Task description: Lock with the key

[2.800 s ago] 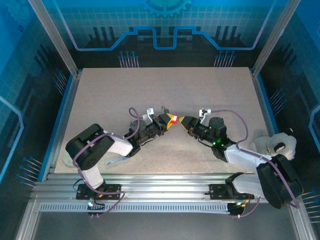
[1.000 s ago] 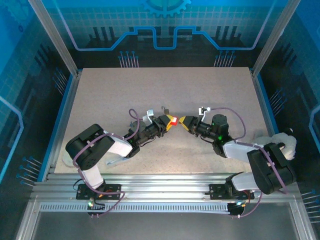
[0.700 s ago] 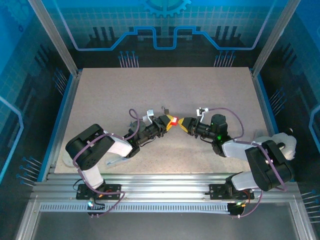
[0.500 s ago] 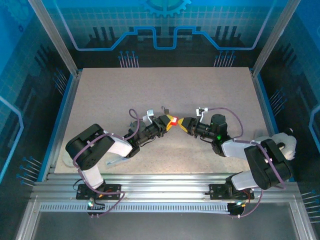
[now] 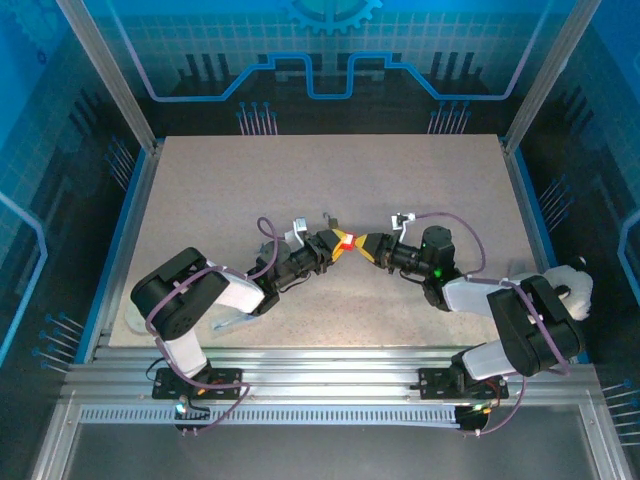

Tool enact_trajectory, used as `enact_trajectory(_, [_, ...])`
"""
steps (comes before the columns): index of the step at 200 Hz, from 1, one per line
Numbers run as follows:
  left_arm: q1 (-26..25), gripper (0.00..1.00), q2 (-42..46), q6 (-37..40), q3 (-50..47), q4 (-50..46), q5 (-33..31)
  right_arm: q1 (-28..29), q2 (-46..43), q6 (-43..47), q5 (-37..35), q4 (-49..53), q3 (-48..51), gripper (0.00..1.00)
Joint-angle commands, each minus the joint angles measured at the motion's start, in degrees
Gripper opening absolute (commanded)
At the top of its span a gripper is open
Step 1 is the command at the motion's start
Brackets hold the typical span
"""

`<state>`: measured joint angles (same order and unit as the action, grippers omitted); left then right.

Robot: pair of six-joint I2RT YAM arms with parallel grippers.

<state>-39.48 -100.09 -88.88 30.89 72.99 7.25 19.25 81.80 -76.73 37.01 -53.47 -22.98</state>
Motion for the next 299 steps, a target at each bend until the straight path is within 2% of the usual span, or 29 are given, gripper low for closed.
enact_trajectory(1, [0.32, 0.00, -0.07, -0.99, -0.81, 7.32, 1.45, -1.31, 0.91, 1.40, 1.94, -1.17, -1.89, 0.15])
enact_trajectory(84, [0.48, 0.00, 0.04, -0.96, -0.84, 7.34, 1.99, -1.77, 2.84, 0.72, 3.97, -4.19, -2.00, 0.11])
enact_trajectory(137, [0.58, 0.00, 0.49, 0.19, -0.66, 7.40, 2.70, -1.75, 3.84, 0.31, 4.99, -5.82, -1.81, 0.00])
enact_trajectory(206, [2.70, 0.00, 2.86, 3.48, -1.08, 7.34, 5.54, -1.76, 7.31, -1.67, 6.74, -13.95, 0.17, 0.00])
enact_trajectory(299, [8.03, 0.00, 7.10, 6.16, -2.72, 7.34, 7.72, -1.58, 7.06, 0.26, 5.82, -15.05, 3.27, 0.00])
